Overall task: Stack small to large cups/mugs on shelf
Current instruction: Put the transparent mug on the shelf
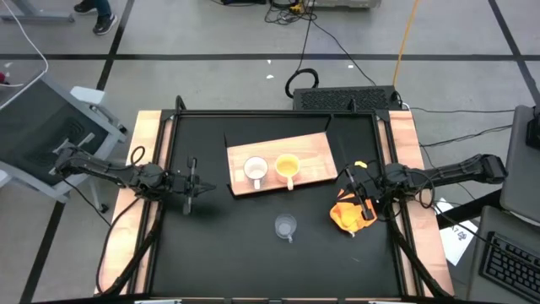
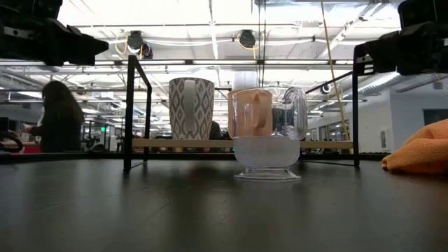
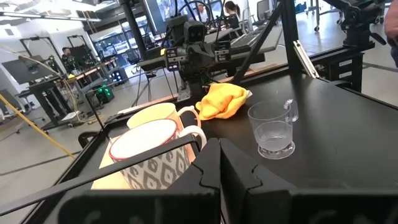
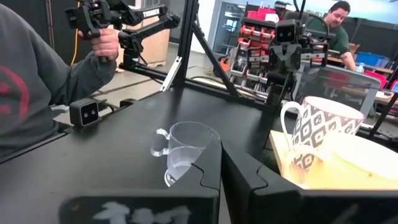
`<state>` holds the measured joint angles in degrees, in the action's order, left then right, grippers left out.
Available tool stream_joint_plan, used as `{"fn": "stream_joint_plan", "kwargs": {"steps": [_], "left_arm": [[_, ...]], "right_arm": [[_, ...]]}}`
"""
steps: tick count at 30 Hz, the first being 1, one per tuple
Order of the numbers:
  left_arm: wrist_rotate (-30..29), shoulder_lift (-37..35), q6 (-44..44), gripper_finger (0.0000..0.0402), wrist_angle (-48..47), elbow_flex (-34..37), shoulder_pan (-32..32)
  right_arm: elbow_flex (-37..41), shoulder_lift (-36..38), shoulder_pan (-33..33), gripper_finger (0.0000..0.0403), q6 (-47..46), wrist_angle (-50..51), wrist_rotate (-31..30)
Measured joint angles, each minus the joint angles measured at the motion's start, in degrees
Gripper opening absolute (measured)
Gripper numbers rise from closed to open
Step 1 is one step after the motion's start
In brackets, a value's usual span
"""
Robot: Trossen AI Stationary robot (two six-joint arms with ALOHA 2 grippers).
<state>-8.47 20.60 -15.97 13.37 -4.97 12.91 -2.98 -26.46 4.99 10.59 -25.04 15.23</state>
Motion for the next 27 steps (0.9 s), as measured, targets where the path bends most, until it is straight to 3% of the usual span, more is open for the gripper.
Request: {"fn": "stream_joint_plan", "kwargs": {"steps": [27], "left_arm": [[0.55,0.01,2.19,0.0009,0.13,0.0,0.0]], "right_arm": [[0.0,-1.29,0.0,0.0,-1.55,-1.37,0.04]]}}
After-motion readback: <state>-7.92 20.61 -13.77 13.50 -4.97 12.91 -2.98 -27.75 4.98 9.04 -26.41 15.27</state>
